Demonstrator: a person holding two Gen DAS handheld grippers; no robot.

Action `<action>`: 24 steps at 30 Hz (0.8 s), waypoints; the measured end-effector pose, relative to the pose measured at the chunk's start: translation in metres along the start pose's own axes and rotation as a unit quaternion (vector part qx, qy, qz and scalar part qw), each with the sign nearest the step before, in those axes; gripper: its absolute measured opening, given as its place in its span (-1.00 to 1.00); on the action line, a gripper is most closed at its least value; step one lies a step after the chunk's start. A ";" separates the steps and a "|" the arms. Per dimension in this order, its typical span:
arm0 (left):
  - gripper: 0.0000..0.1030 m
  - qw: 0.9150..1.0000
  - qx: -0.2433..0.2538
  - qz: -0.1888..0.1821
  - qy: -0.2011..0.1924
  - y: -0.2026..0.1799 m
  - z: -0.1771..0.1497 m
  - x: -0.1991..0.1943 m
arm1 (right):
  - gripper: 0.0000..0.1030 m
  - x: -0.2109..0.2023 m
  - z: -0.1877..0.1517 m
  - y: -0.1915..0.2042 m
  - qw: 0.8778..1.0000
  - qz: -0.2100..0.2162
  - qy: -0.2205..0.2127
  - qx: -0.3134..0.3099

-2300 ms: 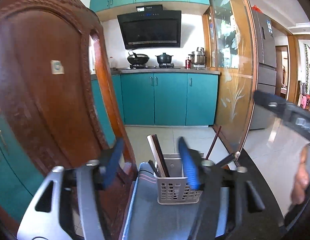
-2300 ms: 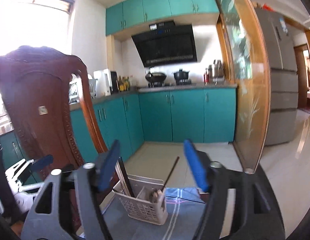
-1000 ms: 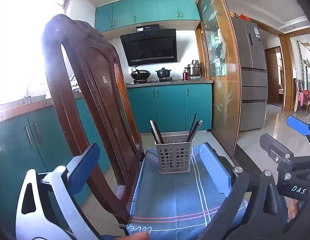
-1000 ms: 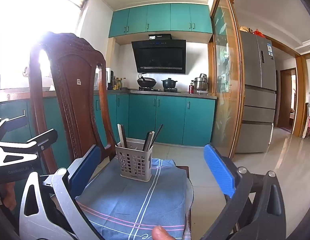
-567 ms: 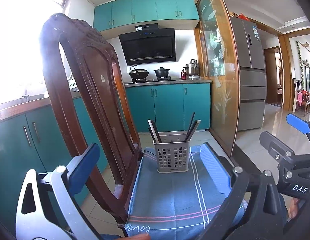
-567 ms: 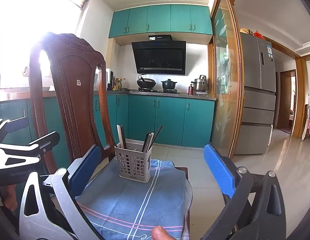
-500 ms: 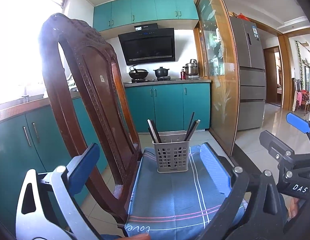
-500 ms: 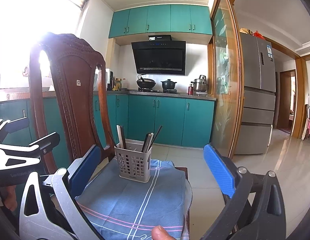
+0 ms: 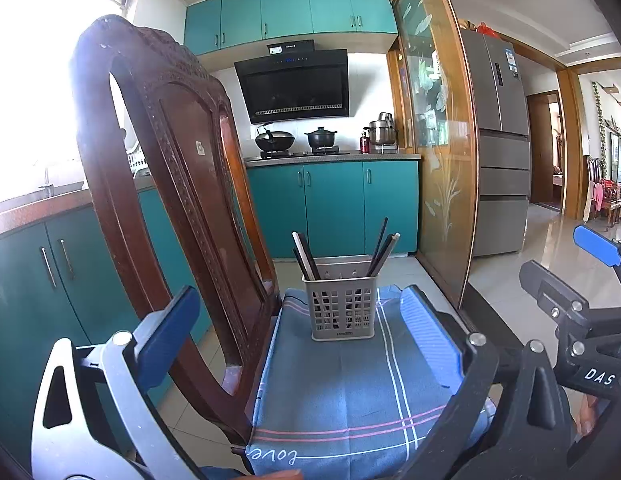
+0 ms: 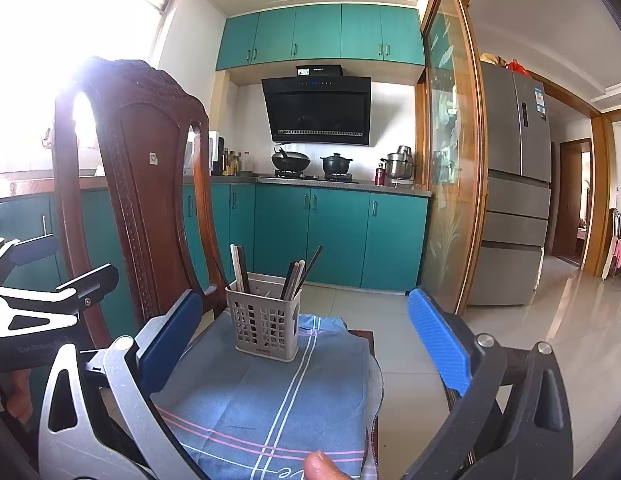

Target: Organize utensils

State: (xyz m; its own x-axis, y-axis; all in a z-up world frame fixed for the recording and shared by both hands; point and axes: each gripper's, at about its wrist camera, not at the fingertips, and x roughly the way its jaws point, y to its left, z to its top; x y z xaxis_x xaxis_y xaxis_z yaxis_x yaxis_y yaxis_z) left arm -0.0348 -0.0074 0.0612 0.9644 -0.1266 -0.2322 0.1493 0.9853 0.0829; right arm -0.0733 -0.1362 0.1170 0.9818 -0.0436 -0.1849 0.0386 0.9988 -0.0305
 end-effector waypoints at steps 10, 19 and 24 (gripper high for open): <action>0.94 1.000 0.000 -0.001 0.001 0.000 0.000 0.001 | 0.95 0.006 -0.001 0.001 1.000 -0.001 0.003 0.001; 0.94 1.000 0.001 -0.003 0.003 0.002 0.000 0.006 | 0.95 0.006 -0.001 0.001 1.000 0.000 0.004 0.001; 0.94 1.000 -0.001 0.002 0.003 0.000 -0.002 0.007 | 0.95 0.009 -0.003 -0.004 1.000 0.000 0.007 0.003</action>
State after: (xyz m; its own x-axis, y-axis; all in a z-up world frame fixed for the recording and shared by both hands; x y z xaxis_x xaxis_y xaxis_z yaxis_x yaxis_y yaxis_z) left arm -0.0289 -0.0080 0.0576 0.9636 -0.1223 -0.2377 0.1455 0.9859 0.0827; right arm -0.0651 -0.1405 0.1124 0.9791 -0.0435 -0.1987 0.0393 0.9989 -0.0250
